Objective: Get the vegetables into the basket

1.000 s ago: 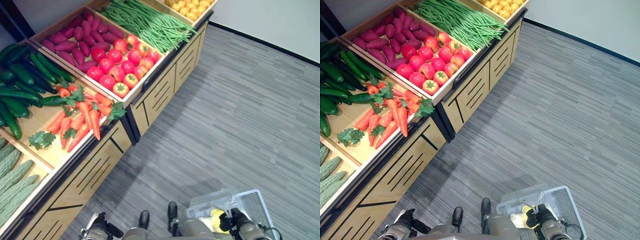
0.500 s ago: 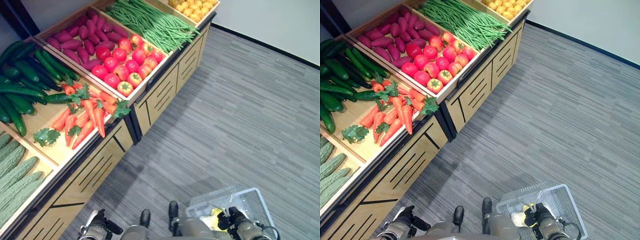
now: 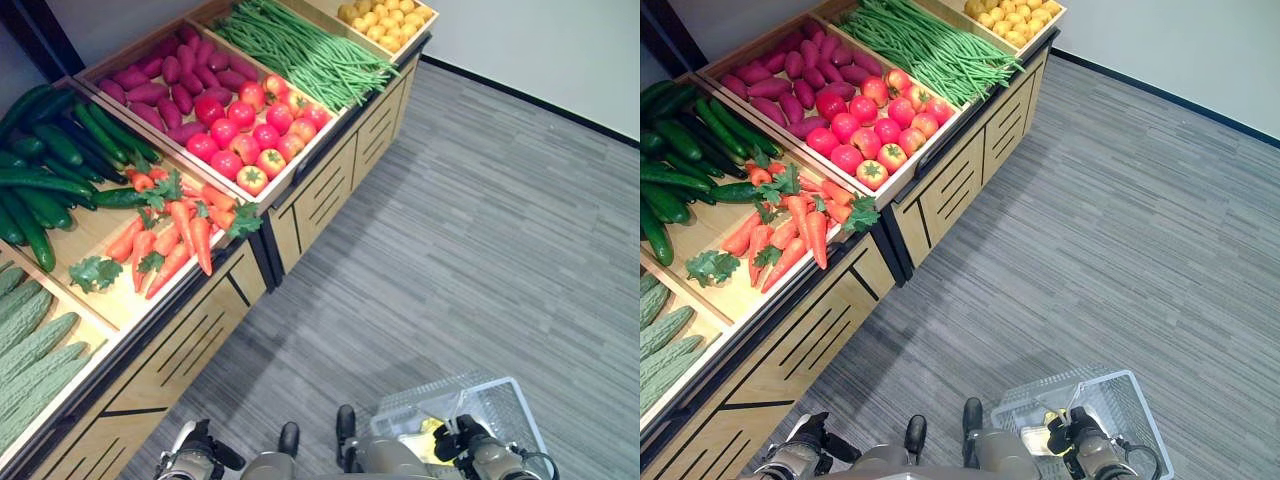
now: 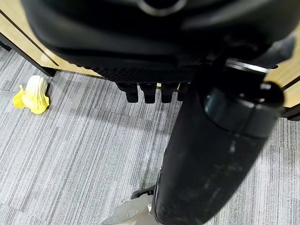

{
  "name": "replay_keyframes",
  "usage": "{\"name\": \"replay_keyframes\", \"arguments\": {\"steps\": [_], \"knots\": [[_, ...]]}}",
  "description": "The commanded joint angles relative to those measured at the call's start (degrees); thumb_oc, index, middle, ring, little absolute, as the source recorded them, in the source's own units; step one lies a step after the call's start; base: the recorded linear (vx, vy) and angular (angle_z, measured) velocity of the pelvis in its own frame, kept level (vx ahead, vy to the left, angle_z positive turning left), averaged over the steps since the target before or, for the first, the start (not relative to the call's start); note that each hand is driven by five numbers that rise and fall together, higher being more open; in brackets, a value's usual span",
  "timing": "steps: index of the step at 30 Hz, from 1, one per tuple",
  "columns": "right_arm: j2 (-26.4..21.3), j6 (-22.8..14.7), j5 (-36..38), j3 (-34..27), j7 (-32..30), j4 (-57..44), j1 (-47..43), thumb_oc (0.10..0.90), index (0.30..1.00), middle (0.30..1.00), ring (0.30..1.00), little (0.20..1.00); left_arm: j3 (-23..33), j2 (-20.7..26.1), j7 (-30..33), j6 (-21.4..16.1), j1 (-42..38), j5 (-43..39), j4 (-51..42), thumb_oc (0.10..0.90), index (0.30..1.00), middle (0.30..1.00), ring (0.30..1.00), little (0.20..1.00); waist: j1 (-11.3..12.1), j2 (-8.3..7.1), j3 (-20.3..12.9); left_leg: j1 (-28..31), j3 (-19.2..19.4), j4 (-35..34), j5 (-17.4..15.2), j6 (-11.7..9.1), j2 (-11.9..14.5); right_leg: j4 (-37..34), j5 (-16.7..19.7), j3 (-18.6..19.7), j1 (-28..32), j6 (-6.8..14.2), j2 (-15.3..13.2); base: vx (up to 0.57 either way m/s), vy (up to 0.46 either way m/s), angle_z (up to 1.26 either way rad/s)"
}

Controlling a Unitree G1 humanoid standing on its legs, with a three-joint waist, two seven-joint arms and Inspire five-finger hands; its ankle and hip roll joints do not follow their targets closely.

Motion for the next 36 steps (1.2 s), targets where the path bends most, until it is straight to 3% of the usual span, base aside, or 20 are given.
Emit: {"name": "replay_keyframes", "arguments": {"steps": [1,8,12,18,19,20,21,22,23,26,31,36], "knots": [[-0.13,0.55,-0.86,2.04,-0.38,0.71,0.16,0.4,0.3,0.3,0.3,0.3,-0.02,1.76,1.26,0.33,-1.02,0.0,0.66,0.9,1.0,1.0,1.0,1.0,1.92,-1.28,0.4,6.68,2.19,0.02,-7.49,4.19,-3.71,1.95,2.0,5.58,-5.73,7.97,-3.17,0.04,-0.022,0.05],[-0.34,0.45,-1.26,2.46,-0.25,0.15,0.2,0.4,0.3,0.3,0.3,0.3,-0.04,1.8,1.26,0.22,-1.26,-0.69,-0.05,0.9,1.0,1.0,1.0,1.0,1.99,-1.31,0.58,7.99,-0.14,0.02,-7.24,3.09,-2.47,6.14,-1.63,3.59,-5.33,7.24,-3.07,0.08,-0.068,0.14],[-0.56,0.3,-1.96,2.68,-0.11,0.08,0.9,0.4,0.3,0.3,0.3,0.3,-0.28,1.47,1.42,0.02,-1.3,-1.3,-0.33,0.9,1.0,1.0,1.0,1.0,2.27,-1.75,-1.02,6.71,-2.73,0.02,-6.16,2.17,-1.1,3.72,-2.94,-0.64,-3.17,6.43,-3.77,0.1,-0.155,0.61],[-0.63,0.13,-2.26,3.34,-0.27,-0.23,0.68,0.4,0.3,0.3,0.3,0.3,0.2,1.49,1.83,-0.13,-1.23,-2.17,-0.38,0.9,1.0,1.0,1.0,1.0,2.67,-2.15,-1.24,5.66,-3.78,0.02,-5.12,1.34,-0.38,3.09,-3.62,-2.24,-2.49,5.8,-3.61,0.02,-0.071,0.5],[-1.28,-0.16,-2.39,3.22,-0.35,-0.79,1.01,0.4,0.3,0.3,0.3,0.3,-1.07,1.2,1.63,-0.24,-2.13,-1.63,-0.97,0.9,1.0,1.0,1.0,1.0,2.14,-2.52,-0.66,3.6,-3.22,0.02,-3.43,0.7,0.07,1.51,-3.72,-4.93,-1.42,5.7,-4.91,-0.12,0.064,0.27],[-2.49,-0.19,-2.76,2.46,-0.27,-0.96,1.3,0.4,0.3,0.3,0.3,0.3,-2.56,0.26,1.02,-0.18,-3.09,-0.31,-1.95,0.9,1.0,1.0,1.0,1.0,-0.27,-2.35,-0.97,1.43,9.02,0.02,-4.15,1.57,1.54,-1.25,-2.69,-8.55,-0.22,6.72,-7.34,-0.17,0.164,0.4],[-3.03,-0.02,-2.96,2.1,-0.16,-1.07,1.61,0.4,0.3,0.3,0.3,0.3,-3.26,-0.02,0.77,-0.08,-3.38,0.44,-2.81,0.9,1.0,1.0,1.0,1.0,-1.57,-2.2,-1.07,1.12,18.12,0.02,-4.2,1.22,2.51,-2.19,-1.77,-10.16,-0.07,7.53,-8.57,-0.12,0.21,1.71],[-3.03,-0.02,-2.96,2.09,-0.15,-1.08,1.62,0.4,0.3,0.3,0.3,0.3,-3.27,-0.02,0.77,-0.07,-3.38,0.44,-2.81,0.9,1.0,1.0,1.0,1.0,-1.43,-2.22,-1.11,1.09,18.26,0.02,-4.21,1.24,2.49,-2.29,-1.69,-10.02,-0.12,7.52,-8.54,-0.14,0.275,2.8],[-3.41,0.69,-3.02,1.7,0.12,-0.53,1.71,0.4,0.3,0.3,0.3,0.3,-3.09,-0.41,0.48,-0.09,-3.3,0.66,-3.99,0.9,1.0,1.0,1.0,1.0,-1.96,-1.46,-1.22,0.76,21.98,0.02,-4.81,0.72,2.42,-3.42,-0.77,-11.14,0.18,8.31,-8.88,-0.11,0.339,2.37],[-1.57,1.37,-2.28,0.69,0.21,0.64,2.31,0.4,0.3,0.3,0.3,0.3,-3.13,0.42,-0.55,0.24,-2.66,2.19,-2.74,0.9,1.0,1.0,1.0,1.0,-1.89,-1.64,-2.74,1.12,21.96,0.02,-6.51,2.26,1.18,-3.52,0.83,-9.24,0.58,9.2,-9.51,-0.04,0.3,-0.06],[0.37,1.52,-2.22,1.45,0.1,0.62,1.95,0.4,0.3,0.3,0.3,0.3,-2.39,2.29,-0.71,0.49,-2.52,3.12,-2.46,0.9,1.0,1.0,1.0,1.0,-0.81,-2.86,-1.79,2.36,23.07,0.02,-8.1,3.9,-0.15,-3.7,3.38,-6.85,0.62,10.32,-10.08,-0.08,0.231,-0.12],[1.11,1.61,-2.49,1.72,0.29,0.89,1.63,0.4,0.3,0.3,0.3,0.3,-1.73,2.56,-0.57,0.54,-2.26,2.86,-1.69,0.9,1.0,1.0,1.0,1.0,-0.19,-3.11,-1.7,2.63,22.78,0.02,-8.58,4.29,-0.64,-3.97,4.26,-6.26,0.69,10.75,-10.17,-0.04,0.082,-0.08]]}}
